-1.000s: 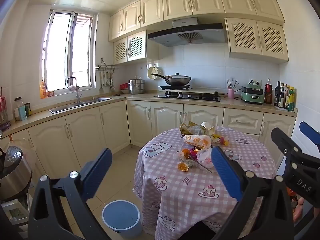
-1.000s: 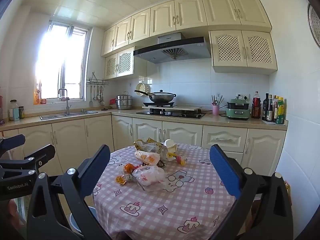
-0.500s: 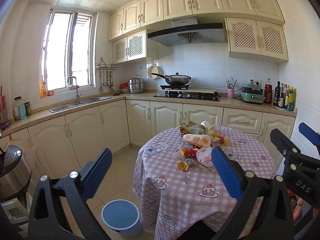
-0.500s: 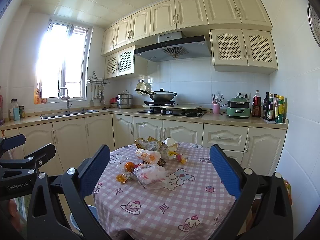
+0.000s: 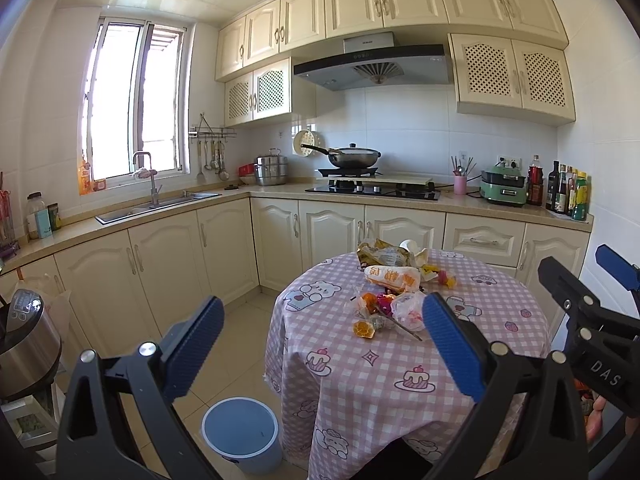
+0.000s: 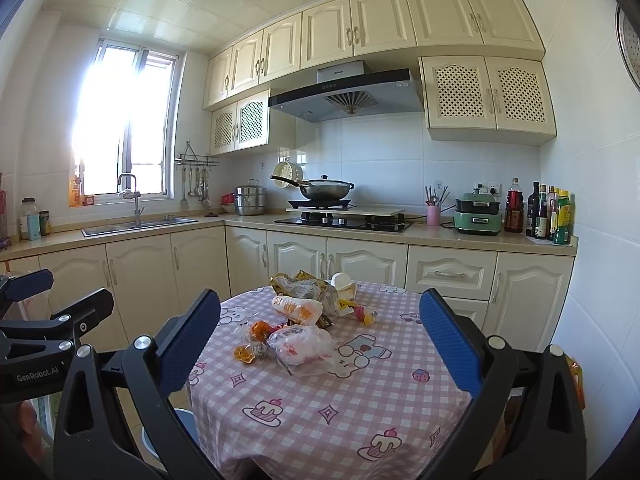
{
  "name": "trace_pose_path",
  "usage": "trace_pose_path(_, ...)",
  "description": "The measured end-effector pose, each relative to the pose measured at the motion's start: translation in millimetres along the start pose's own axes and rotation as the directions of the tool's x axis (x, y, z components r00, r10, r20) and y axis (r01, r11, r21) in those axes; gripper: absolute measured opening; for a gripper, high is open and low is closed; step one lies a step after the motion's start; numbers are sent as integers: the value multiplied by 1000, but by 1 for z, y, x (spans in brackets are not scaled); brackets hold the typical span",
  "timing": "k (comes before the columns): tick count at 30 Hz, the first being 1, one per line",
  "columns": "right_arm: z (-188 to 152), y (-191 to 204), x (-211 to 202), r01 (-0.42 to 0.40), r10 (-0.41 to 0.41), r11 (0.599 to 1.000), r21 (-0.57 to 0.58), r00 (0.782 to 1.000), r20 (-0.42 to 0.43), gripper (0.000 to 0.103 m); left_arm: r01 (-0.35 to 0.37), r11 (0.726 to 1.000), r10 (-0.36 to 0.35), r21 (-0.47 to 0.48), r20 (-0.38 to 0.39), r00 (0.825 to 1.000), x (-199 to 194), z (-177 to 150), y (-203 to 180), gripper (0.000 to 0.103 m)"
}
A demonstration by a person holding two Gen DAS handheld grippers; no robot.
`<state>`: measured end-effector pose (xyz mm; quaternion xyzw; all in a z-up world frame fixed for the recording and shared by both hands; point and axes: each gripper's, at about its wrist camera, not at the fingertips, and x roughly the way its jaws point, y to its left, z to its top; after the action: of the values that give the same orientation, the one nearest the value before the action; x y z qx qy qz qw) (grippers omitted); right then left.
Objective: Collect trash
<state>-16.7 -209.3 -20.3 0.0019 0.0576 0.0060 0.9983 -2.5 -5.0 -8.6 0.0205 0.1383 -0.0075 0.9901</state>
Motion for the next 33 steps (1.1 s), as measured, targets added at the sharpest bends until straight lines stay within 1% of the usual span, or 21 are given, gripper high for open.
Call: trace_pose_path(33,2,-3,1,-7,7,1000,9,1000,-7,96,5,1000,-5,2,-6,1000,0,1,-5,97)
